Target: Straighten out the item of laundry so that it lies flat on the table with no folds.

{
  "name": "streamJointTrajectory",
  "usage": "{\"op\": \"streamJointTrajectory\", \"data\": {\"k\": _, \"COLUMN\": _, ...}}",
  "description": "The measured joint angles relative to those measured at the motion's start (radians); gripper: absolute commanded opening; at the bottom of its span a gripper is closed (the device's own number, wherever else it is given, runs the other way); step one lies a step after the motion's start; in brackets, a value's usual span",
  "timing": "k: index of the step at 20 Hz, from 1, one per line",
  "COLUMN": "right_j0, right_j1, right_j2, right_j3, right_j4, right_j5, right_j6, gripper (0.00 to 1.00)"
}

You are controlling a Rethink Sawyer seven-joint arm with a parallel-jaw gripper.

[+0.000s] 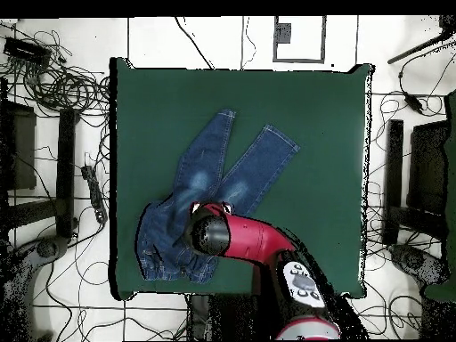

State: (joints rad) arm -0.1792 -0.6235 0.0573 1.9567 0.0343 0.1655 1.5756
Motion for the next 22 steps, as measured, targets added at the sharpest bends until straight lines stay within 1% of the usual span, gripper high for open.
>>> {"op": "streamJointTrajectory", "data": {"k": 5, "right_j0": -0.012, "right_j1": 0.037, "right_j2": 0.000, "right_j3": -0.064, "right_j4": 0.000, "right_j5": 0.014, "right_j6": 0.000, "gripper": 1.00}}
{"op": "streamJointTrajectory", "data": {"k": 9, "right_j0": -0.048, "right_j1": 0.062, "right_j2": 0.001, "right_j3": -0.102, "right_j4": 0.000, "right_j5": 0.014, "right_j6": 0.000, "gripper": 1.00}}
{"op": "streamJointTrajectory", "data": {"k": 17, "right_j0": -0.123, "right_j1": 0.083, "right_j2": 0.000, "right_j3": -0.127, "right_j4": 0.000, "right_j5": 0.014, "right_j6": 0.000, "gripper": 1.00}}
{"op": "streamJointTrajectory", "data": {"k": 22, "right_j0": -0.117, "right_j1": 0.095, "right_j2": 0.001, "right_j3": -0.142, "right_j4": 0.000, "right_j5": 0.014, "right_j6": 0.000, "gripper": 1.00}}
